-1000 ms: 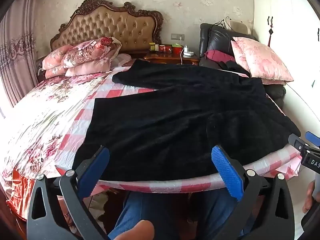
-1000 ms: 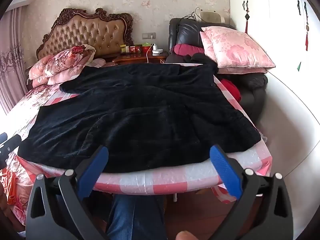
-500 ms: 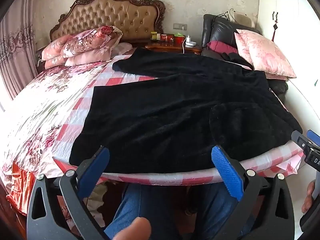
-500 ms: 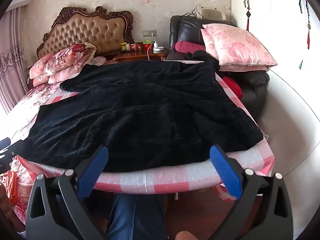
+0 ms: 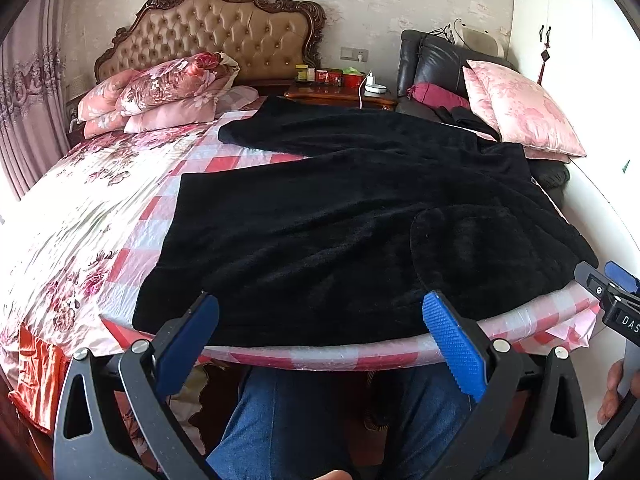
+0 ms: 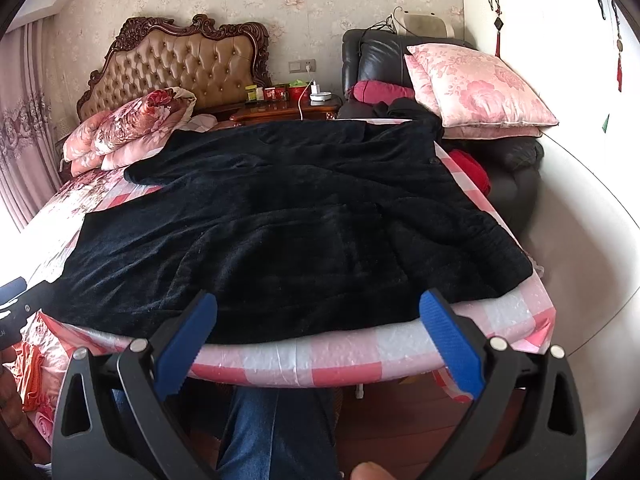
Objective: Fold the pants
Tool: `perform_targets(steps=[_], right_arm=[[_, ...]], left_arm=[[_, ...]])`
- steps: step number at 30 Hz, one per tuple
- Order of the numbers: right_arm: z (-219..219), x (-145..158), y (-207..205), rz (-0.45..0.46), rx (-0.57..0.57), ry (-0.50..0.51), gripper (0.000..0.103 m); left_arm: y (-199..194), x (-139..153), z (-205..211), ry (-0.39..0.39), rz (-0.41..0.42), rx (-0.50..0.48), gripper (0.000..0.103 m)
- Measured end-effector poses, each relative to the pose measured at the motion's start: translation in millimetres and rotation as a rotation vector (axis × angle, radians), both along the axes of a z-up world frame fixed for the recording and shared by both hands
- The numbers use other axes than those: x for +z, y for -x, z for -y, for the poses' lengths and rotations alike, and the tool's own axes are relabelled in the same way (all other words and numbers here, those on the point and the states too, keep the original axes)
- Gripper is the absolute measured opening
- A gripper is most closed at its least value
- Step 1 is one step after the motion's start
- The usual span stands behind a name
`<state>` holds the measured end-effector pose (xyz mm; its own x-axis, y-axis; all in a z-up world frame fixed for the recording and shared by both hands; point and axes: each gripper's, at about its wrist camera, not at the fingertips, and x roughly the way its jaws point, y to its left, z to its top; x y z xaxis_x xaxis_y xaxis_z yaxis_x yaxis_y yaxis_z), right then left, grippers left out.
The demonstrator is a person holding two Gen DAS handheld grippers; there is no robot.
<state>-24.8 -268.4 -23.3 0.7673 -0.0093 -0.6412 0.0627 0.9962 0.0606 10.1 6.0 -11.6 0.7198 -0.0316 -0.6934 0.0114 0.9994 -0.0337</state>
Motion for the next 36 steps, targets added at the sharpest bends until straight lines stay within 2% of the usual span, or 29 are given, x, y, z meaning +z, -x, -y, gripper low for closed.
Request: perform_targets(steps=[36], right_arm=[[0.9, -2.1, 0.3, -0.003, -0.001, -0.008, 0.102]], left_arm=[[-2.1, -2.6, 1.1, 0.0, -0.005, 0.002, 0.099]])
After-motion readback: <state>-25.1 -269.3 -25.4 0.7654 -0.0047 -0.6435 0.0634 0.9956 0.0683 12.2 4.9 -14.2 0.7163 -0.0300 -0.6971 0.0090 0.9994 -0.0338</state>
